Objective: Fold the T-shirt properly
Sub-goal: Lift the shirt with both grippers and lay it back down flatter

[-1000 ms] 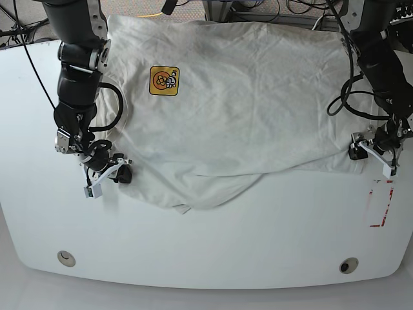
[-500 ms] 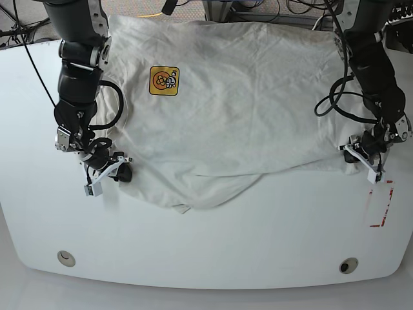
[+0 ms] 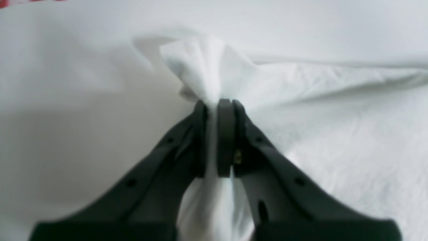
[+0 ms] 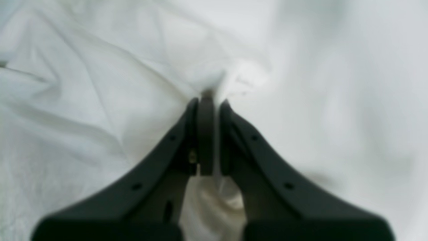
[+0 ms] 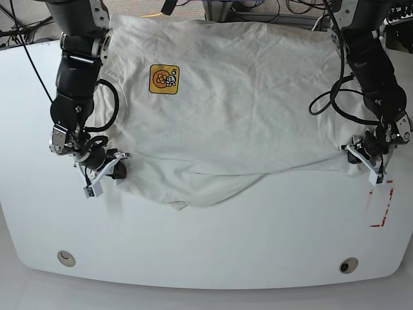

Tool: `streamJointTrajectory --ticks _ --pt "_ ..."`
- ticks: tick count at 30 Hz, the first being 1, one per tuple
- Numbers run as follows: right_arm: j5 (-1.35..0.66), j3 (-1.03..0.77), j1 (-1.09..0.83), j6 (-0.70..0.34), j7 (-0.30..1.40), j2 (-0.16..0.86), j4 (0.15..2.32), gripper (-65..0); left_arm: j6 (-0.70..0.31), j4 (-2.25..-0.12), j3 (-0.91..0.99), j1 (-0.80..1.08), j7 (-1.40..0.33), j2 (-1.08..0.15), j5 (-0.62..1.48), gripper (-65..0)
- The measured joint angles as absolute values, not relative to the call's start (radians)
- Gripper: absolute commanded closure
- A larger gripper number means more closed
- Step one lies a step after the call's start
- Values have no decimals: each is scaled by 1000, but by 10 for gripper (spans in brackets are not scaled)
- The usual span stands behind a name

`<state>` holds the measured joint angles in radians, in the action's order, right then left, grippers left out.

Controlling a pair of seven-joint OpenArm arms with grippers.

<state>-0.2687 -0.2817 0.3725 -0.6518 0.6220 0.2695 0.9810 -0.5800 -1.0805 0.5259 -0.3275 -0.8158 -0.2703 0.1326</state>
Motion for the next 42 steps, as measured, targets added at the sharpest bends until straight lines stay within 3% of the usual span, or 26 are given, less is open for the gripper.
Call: streamJointTrajectory --ticks 11,27,37,42 --pt "-266 -279 439 -655 773 273 1159 0 -585 -1373 554 -362 -957 -236 129 0" --pt "-293 -273 805 -702 993 351 1185 0 -587 -1720 548 -627 -1130 -239 247 0" --pt "-322 -271 1181 -709 1123 402 1186 0 -591 -1725 488 -960 -1184 -298 274 0" --pt "-320 -187 1280 -707 1178 421 1198 0 -591 -1710 463 -1012 -1177 -306 270 0"
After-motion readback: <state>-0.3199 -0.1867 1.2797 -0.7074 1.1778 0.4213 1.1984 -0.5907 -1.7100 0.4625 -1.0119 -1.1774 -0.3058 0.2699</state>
